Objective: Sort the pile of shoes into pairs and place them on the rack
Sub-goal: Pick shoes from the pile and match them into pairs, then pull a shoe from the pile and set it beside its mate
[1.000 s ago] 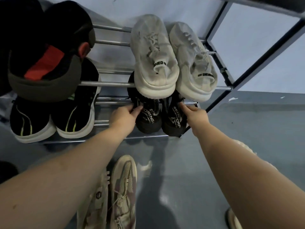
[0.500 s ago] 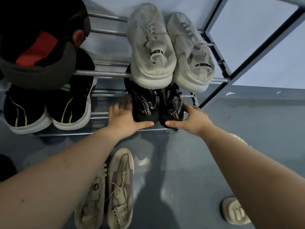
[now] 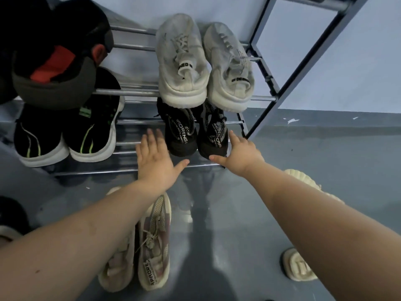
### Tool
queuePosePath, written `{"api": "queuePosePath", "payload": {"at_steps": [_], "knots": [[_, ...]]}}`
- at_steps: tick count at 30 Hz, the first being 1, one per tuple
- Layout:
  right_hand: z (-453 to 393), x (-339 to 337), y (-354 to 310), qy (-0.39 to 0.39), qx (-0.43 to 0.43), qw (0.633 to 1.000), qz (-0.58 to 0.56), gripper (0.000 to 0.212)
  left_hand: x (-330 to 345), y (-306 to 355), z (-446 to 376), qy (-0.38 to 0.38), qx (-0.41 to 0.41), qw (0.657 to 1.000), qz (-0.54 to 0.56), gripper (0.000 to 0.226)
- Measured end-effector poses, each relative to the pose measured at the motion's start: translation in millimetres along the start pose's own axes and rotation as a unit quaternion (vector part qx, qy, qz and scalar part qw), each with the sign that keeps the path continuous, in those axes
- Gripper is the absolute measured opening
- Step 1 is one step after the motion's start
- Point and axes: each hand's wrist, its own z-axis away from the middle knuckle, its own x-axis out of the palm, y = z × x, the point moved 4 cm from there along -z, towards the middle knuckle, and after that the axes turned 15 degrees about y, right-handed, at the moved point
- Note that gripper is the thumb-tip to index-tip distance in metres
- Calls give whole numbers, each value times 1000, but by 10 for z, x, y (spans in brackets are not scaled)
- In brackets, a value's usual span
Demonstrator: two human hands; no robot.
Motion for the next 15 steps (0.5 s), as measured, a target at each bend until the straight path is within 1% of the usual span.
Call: {"api": "queuePosePath", "payload": {"at_steps": [2, 4, 6, 8, 10, 12, 14, 15], "knots": [[146, -80, 81, 1, -40, 999, 36, 96, -48, 71, 206, 14, 95, 995, -35, 98], [268, -126, 182, -4, -69, 995, 71, 94, -51, 139, 378, 2, 178, 983, -52, 90], [445, -165, 345, -13, -74, 993, 89, 92, -78, 251, 553, -25, 244, 968, -49, 85], [641, -179, 545, -25, -65, 993, 96, 92, -123, 401, 706, -28, 310, 949, -48, 80], [861, -185, 773, -34, -59, 993, 100, 92, -92, 541, 824, -47, 355, 933, -50, 77], [1085, -193, 1032, -47, -55, 992, 105, 92, -39, 650, 905, -74, 379, 921, -54, 76], [1292, -222, 1340, -66, -38, 991, 113, 92, 12, 804, 976, -81, 400, 911, -56, 83], [1369, -252, 1508, -72, -25, 990, 122, 91, 41, 895, 1000, -96, 405, 908, -57, 87]]}}
